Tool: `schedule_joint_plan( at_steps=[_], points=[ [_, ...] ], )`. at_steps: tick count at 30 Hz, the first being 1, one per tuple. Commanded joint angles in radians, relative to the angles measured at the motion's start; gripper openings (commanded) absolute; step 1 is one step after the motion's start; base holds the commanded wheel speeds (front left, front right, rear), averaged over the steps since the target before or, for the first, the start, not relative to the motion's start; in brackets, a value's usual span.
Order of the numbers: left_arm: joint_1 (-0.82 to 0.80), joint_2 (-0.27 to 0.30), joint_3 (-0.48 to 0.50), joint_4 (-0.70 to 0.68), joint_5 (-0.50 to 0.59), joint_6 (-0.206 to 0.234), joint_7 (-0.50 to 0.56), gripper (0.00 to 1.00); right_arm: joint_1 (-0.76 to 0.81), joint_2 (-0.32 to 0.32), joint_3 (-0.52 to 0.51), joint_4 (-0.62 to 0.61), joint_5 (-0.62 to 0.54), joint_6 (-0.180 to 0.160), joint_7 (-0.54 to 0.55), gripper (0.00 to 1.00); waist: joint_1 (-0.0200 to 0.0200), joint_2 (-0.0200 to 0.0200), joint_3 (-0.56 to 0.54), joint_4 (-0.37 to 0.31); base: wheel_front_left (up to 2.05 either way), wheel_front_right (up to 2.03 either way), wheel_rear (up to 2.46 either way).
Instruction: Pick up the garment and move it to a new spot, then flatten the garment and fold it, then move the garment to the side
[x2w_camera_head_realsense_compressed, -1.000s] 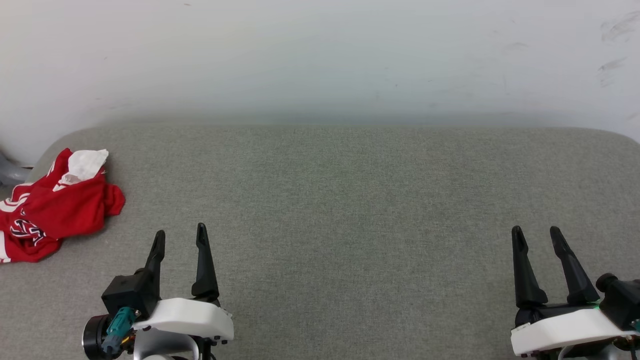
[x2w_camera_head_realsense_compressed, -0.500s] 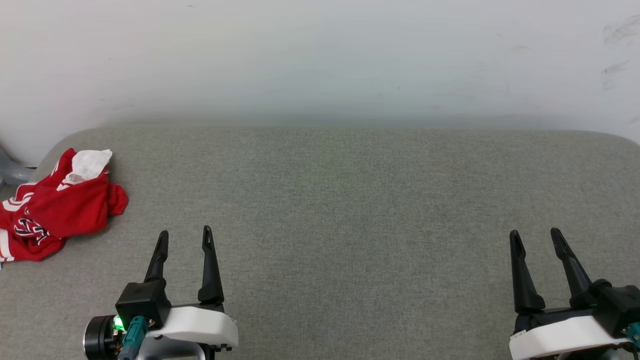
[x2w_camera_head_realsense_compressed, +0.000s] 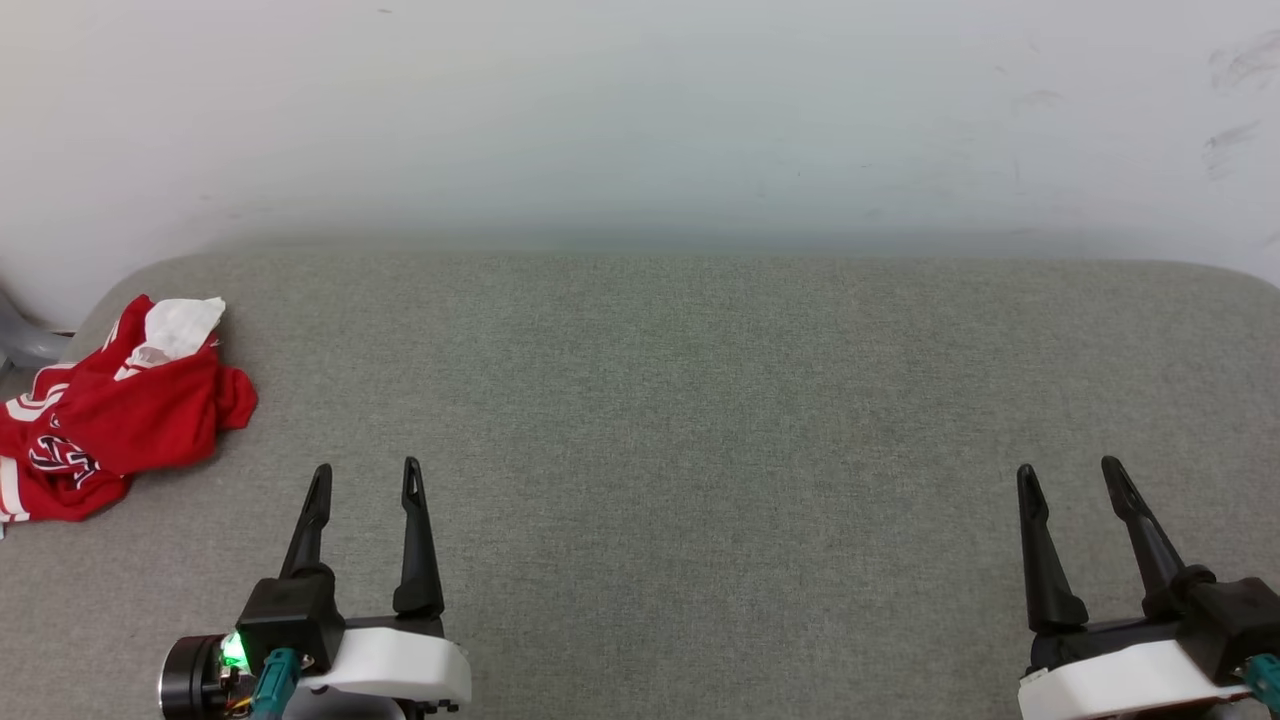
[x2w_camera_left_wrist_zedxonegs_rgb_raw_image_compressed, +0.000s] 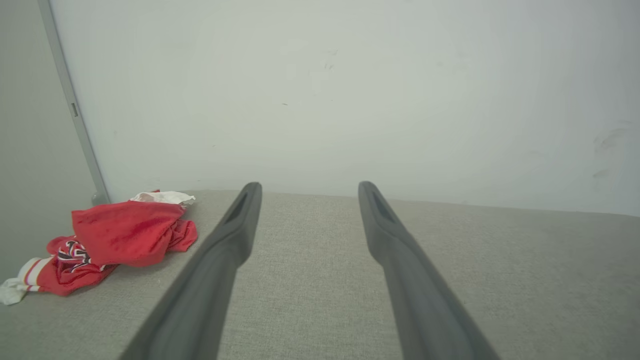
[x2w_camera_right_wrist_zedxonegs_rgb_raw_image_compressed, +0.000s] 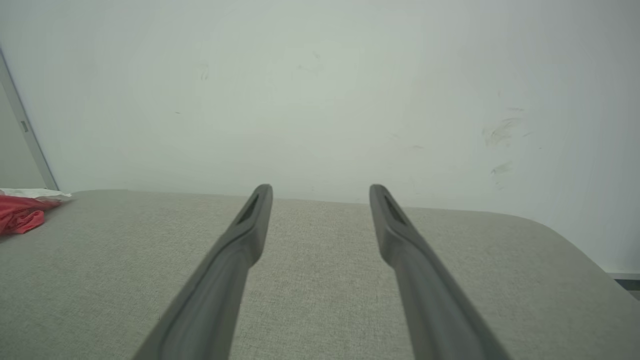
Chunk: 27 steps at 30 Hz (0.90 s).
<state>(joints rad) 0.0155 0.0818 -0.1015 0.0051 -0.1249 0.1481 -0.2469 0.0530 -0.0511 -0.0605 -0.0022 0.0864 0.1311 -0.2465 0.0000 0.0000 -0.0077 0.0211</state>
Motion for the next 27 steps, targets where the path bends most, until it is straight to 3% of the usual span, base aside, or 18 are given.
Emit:
schedule_joint_plan(
  at_steps=[1,14,27],
  points=[
    [0.008,-0.004,0.003,0.001,0.018,-0.007,-0.008,1.00,0.012,0.001,0.000,-0.009,-0.015,-0.001,-0.009,1.00,0.0000,0.0000,0.000,-0.001,0.00,0.00,0.00],
    [0.012,-0.029,0.047,0.045,0.032,-0.077,-0.020,1.00,0.017,0.002,-0.001,0.006,-0.003,-0.001,-0.019,1.00,0.0000,0.0000,0.001,0.003,0.00,0.00,0.00],
    [0.013,-0.032,0.056,0.062,0.016,-0.088,-0.020,1.00,0.014,0.002,-0.014,0.033,0.046,-0.001,-0.019,1.00,0.0000,0.0000,0.001,0.001,0.00,0.00,0.00]
  ],
)
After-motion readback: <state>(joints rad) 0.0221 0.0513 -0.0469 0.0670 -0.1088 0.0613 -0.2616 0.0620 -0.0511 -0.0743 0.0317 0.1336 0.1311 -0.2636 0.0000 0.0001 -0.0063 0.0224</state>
